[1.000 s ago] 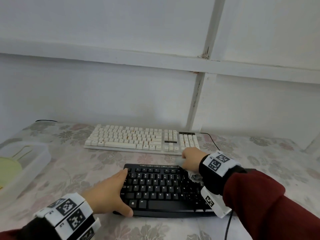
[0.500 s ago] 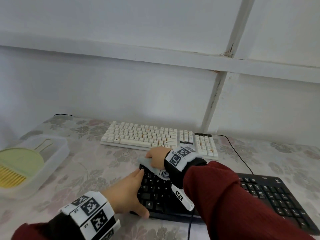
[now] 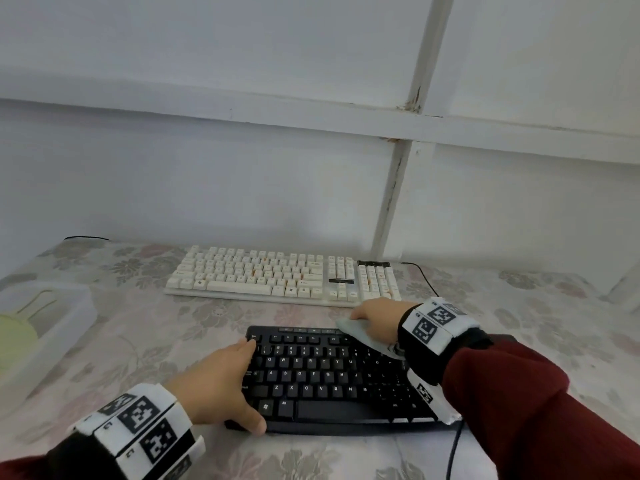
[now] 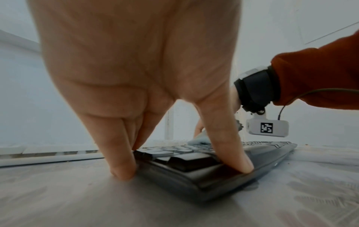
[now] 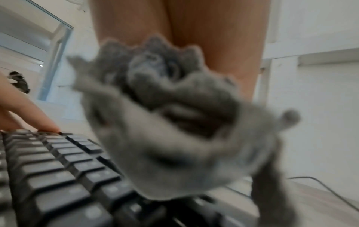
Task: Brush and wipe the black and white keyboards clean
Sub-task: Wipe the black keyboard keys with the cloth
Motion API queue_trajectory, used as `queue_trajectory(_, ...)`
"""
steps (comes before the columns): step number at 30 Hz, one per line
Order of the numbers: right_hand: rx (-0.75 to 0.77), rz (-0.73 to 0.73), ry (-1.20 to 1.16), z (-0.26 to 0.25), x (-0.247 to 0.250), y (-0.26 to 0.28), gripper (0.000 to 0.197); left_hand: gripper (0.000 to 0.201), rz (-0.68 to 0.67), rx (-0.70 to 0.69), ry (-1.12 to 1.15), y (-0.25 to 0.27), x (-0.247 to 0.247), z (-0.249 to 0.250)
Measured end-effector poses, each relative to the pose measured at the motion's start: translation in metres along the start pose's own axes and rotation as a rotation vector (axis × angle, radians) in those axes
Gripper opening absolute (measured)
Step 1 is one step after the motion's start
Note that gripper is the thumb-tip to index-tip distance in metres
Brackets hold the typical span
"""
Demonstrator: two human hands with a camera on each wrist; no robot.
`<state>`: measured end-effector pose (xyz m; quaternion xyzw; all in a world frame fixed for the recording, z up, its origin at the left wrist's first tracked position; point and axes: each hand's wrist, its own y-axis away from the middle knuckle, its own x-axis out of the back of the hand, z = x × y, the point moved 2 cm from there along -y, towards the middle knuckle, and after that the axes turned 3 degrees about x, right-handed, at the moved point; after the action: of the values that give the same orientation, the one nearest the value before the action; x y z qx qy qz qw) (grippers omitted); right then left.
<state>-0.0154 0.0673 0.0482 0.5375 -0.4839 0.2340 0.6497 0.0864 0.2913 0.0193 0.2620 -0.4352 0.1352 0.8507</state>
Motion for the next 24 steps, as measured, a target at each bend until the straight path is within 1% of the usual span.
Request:
queue_trajectory(4, -0.072, 0.028, -0.044, 0.033, -0.006, 0.019, 0.035, 0.080, -0.004, 0.008, 0.011, 0.000, 0.001, 0.002)
queue_trajectory(6, -0.091, 0.023, -0.043, 0.045, -0.008, 0.025, 0.038, 0.080, -0.006, 0.013, 0.026, 0.000, 0.000, 0.002)
queue_trajectory(8, -0.096, 0.024, -0.047, 0.052, -0.010, 0.028, 0.037, 0.079, -0.007, 0.014, 0.029, 0.001, 0.000, 0.002)
queue_trajectory(11, -0.111, 0.052, -0.072, 0.056, -0.012, 0.030, 0.030, 0.079, -0.011, 0.019, 0.035, 0.001, 0.000, 0.002)
queue_trajectory(14, -0.152, 0.049, -0.055, 0.061, -0.014, 0.031, 0.033, 0.081, -0.016, 0.037, 0.044, 0.002, 0.000, 0.002)
queue_trajectory(17, -0.202, 0.046, -0.054, 0.071, -0.014, 0.037, 0.038, 0.078, -0.010, 0.045, 0.064, 0.004, 0.000, 0.001)
queue_trajectory(21, -0.250, 0.052, -0.070, 0.089, -0.018, 0.047, 0.040, 0.081, -0.004, 0.046, 0.069, 0.005, -0.001, 0.002)
queue_trajectory(24, -0.289, 0.059, -0.071, 0.100, -0.022, 0.047, 0.038, 0.080, -0.001, 0.043, 0.082, 0.005, -0.001, 0.001)
